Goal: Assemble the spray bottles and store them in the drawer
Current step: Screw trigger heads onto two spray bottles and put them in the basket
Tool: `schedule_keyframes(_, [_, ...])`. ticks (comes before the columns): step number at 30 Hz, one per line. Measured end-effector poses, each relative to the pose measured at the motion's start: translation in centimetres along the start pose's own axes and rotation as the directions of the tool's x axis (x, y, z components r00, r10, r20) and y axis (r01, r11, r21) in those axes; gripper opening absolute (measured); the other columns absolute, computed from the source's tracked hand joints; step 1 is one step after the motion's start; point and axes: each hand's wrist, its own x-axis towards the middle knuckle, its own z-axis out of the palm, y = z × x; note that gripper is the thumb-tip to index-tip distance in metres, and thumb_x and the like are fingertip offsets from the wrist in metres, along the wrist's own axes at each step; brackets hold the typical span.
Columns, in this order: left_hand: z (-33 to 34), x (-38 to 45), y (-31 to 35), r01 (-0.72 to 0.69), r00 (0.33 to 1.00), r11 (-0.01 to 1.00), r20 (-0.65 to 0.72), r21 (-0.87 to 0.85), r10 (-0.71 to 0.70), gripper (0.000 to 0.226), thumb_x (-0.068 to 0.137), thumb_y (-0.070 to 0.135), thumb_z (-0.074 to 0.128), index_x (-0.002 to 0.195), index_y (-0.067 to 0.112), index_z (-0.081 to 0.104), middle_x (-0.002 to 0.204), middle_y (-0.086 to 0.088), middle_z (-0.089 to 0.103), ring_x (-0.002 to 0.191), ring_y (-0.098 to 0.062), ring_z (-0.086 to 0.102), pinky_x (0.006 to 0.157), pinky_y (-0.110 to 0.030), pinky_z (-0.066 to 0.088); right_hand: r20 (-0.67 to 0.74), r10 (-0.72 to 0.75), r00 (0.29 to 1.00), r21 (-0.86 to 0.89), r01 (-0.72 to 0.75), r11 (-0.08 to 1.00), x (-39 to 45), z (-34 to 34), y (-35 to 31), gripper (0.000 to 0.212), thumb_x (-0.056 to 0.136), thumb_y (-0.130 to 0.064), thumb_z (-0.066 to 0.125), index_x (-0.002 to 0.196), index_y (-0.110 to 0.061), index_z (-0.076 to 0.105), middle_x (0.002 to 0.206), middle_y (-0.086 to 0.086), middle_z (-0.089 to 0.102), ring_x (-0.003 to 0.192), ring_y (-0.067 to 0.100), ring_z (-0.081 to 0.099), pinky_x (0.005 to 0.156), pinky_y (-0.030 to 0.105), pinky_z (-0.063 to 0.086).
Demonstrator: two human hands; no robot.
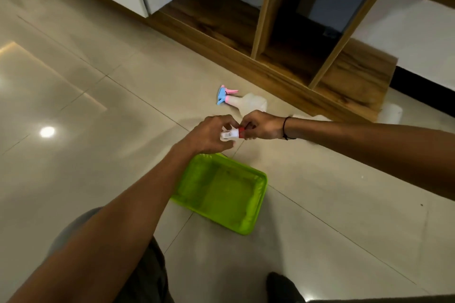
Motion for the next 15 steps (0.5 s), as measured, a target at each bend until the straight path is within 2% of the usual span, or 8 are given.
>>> schedule_keyframes(2, [0.4,0.8,0.4,-0.095,0.995,0.995,0.037,-0.003,0.095,0.044,0.082,0.021,0.088,0.122,0.020,0.070,0.124,0.002,0.072,0.109,-0.019,0.068,0.093,-0.035,0.057,0.029,-0.006,1.000,0.163,0.001,0.987,-0.8,-0.1,1.6,0.028,0.101,-0.009,0.067,0.116,0.014,0.068,0.101,0.030,0.070,0.085,0.021,0.064,0.082,0.038,0.053])
schedule_keyframes(4, [1.0,1.7,1.1,-0.163,0.987,0.985,-0.005,-0.060,0.163,0.038,0.084,0.019,0.088,0.118,0.018,0.072,0.119,0.005,0.073,0.107,-0.015,0.066,0.085,-0.028,0.054,0.037,-0.020,0.999,0.295,0.009,0.955,-1.4,-0.4,3.1,0.031,0.101,-0.005,0.065,0.124,0.016,0.063,0.106,0.027,0.068,0.089,0.022,0.065,0.084,0.033,0.056])
schedule_keyframes(6, [1.7,2.5,1.6,-0.177,0.983,0.973,-0.072,-0.146,0.168,0.029,0.084,0.020,0.088,0.110,0.017,0.075,0.106,0.006,0.076,0.099,-0.014,0.070,0.078,-0.029,0.054,0.032,-0.049,0.998,0.406,0.032,0.913,-1.9,-0.8,4.2,0.034,0.102,-0.004,0.064,0.128,0.018,0.061,0.112,0.032,0.067,0.098,0.025,0.066,0.087,0.027,0.058])
schedule_keyframes(8, [2.6,3.2,1.6,-0.179,0.980,0.963,-0.126,-0.200,0.156,0.025,0.084,0.021,0.090,0.106,0.015,0.077,0.099,0.003,0.078,0.089,-0.022,0.070,0.074,-0.036,0.053,0.010,-0.066,0.998,0.486,0.052,0.873,-2.3,-1.2,4.8,0.036,0.101,-0.002,0.063,0.130,0.019,0.059,0.120,0.039,0.065,0.105,0.027,0.064,0.093,0.027,0.056])
schedule_keyframes(10, [3.5,3.7,1.5,-0.161,0.981,0.947,-0.148,-0.278,0.123,0.023,0.085,0.022,0.089,0.101,0.013,0.076,0.093,-0.003,0.076,0.080,-0.027,0.064,0.072,-0.039,0.050,-0.031,-0.057,0.998,0.508,0.065,0.859,-2.5,-1.4,5.0,0.036,0.100,-0.001,0.064,0.131,0.018,0.060,0.126,0.039,0.066,0.108,0.028,0.062,0.100,0.035,0.049])
schedule_keyframes(12, [4.0,4.0,1.4,-0.112,0.987,0.940,-0.144,-0.323,0.068,0.023,0.087,0.030,0.087,0.101,0.015,0.075,0.091,-0.014,0.072,0.076,-0.020,0.055,0.071,-0.034,0.044,-0.093,-0.031,0.995,0.513,0.075,0.855,-2.4,-1.6,5.1,0.036,0.099,-0.003,0.067,0.130,0.015,0.063,0.124,0.029,0.070,0.111,0.025,0.064,0.105,0.036,0.048])
schedule_keyframes(14, [4.2,4.5,1.7,-0.071,0.991,0.946,-0.133,-0.316,0.030,0.014,0.090,0.039,0.083,0.100,0.030,0.078,0.093,-0.018,0.072,0.075,-0.017,0.048,0.071,-0.033,0.039,-0.183,0.003,0.983,0.490,0.089,0.867,-2.3,-2.3,5.5,0.037,0.098,-0.012,0.071,0.128,0.009,0.066,0.123,0.021,0.072,0.110,0.024,0.067,0.104,0.036,0.052])
schedule_keyframes(15, [4.3,4.8,1.7,-0.063,0.991,0.943,-0.132,-0.326,0.021,0.007,0.091,0.042,0.081,0.097,0.039,0.077,0.091,-0.014,0.073,0.074,-0.014,0.047,0.071,-0.032,0.039,-0.242,0.028,0.970,0.451,0.087,0.888,-2.3,-2.8,6.0,0.038,0.098,-0.018,0.073,0.127,0.006,0.067,0.122,0.018,0.073,0.109,0.024,0.068,0.099,0.036,0.053])
